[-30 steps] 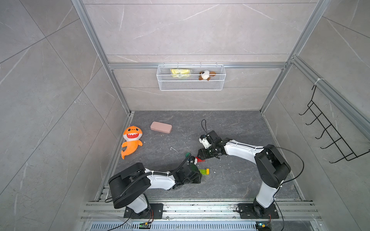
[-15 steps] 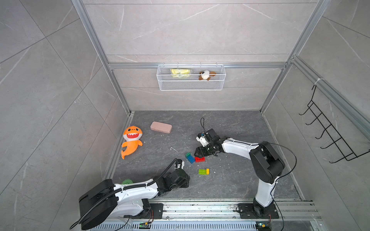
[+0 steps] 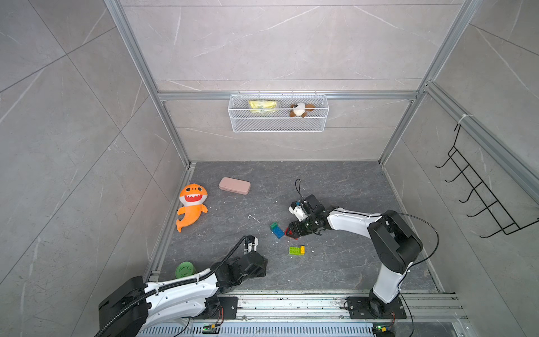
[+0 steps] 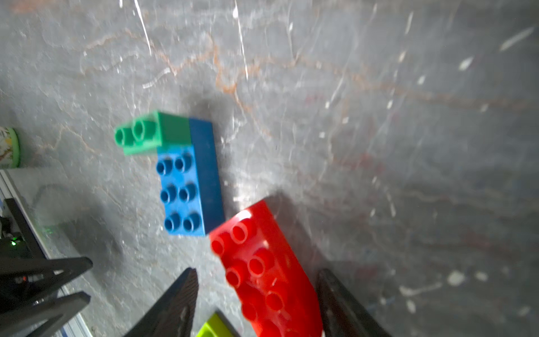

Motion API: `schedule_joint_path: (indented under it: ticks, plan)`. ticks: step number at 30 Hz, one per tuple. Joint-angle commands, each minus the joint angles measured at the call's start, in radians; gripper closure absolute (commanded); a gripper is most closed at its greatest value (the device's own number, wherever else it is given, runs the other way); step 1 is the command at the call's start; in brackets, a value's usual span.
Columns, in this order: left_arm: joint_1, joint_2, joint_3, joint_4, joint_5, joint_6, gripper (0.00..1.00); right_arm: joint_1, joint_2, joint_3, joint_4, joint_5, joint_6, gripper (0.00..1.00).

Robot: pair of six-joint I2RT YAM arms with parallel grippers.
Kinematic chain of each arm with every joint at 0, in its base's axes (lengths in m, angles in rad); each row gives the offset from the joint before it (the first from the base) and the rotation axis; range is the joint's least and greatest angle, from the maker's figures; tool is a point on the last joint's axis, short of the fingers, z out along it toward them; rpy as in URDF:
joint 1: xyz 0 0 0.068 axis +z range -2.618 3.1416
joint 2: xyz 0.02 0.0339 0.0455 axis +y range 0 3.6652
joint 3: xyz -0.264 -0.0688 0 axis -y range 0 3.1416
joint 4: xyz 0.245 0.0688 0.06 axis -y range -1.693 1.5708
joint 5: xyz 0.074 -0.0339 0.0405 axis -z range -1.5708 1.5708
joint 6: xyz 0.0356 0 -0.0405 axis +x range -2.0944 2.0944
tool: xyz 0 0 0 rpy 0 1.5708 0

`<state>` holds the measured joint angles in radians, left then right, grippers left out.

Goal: Assemble the number 5 with lego
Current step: Pick up the lego brick from the center of the board.

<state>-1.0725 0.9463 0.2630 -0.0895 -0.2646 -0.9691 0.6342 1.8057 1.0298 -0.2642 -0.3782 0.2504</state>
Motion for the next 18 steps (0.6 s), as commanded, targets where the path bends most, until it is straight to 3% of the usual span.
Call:
schedule_joint_path:
  ticks: [1, 12, 18]
  plan:
    - [0.006, 0.013, 0.006, -0.001, -0.025, -0.007, 0.64, 0.046, -0.04, -0.022, -0.043, 0.084, 0.003, 0.34]
    - [0.006, 0.057, 0.013, 0.037, -0.007, -0.007, 0.64, 0.173, 0.001, 0.048, -0.181, 0.416, 0.034, 0.44]
    - [0.006, 0.051, 0.012, 0.034, -0.004, -0.009, 0.63, 0.204, 0.001, 0.062, -0.207, 0.481, 0.047, 0.59]
